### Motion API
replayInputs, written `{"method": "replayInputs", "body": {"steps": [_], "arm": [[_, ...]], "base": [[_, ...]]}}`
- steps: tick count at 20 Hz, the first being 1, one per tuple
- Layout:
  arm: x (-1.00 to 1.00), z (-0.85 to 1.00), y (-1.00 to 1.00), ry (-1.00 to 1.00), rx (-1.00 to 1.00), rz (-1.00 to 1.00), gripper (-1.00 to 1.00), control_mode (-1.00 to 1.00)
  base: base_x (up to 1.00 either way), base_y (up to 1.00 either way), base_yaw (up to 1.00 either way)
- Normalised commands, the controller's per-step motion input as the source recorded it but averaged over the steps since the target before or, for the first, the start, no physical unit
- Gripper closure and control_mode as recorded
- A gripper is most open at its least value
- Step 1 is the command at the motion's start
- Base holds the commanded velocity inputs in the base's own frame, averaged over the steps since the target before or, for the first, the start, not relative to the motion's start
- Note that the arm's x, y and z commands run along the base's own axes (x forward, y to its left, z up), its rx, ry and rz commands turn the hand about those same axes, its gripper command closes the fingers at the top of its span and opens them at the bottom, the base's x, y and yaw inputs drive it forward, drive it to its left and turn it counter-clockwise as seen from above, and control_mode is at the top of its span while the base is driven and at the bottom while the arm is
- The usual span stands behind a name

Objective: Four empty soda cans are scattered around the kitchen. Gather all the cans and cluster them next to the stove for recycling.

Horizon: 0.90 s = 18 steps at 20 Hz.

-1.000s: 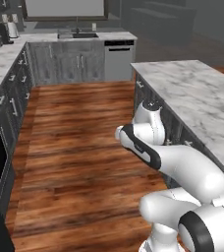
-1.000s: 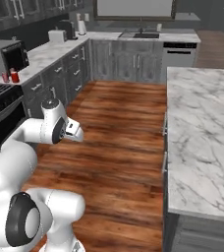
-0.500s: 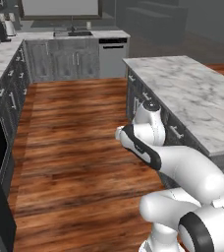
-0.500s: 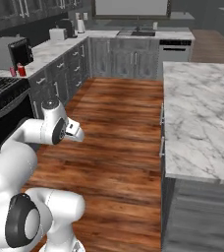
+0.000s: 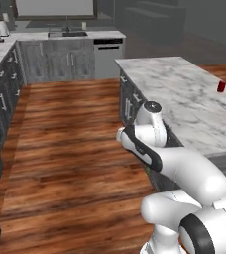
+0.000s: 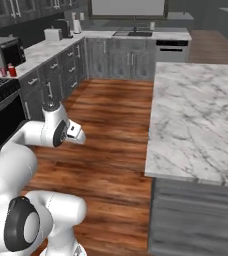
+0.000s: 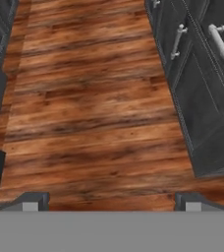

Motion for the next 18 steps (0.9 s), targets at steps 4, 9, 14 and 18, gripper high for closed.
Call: {"method": "replayInputs", "body": {"steps": [4, 9, 14, 18], "arm": [[0.0, 0.0, 0.0, 0.0, 0.0, 0.0, -1.0, 1.0], [0.0, 0.0, 0.0, 0.0, 0.0, 0.0, -1.0, 1.0], [0.0, 0.0, 0.0, 0.0, 0.0, 0.0, -1.0, 1.0], [0.0, 0.0, 0.0, 0.0, 0.0, 0.0, -1.0, 1.0]], "base": [[-0.05, -0.68, 0.0], [-0.05, -0.68, 0.0], [-0.06, -0.67, 0.0], [-0.02, -0.66, 0.0]]}}
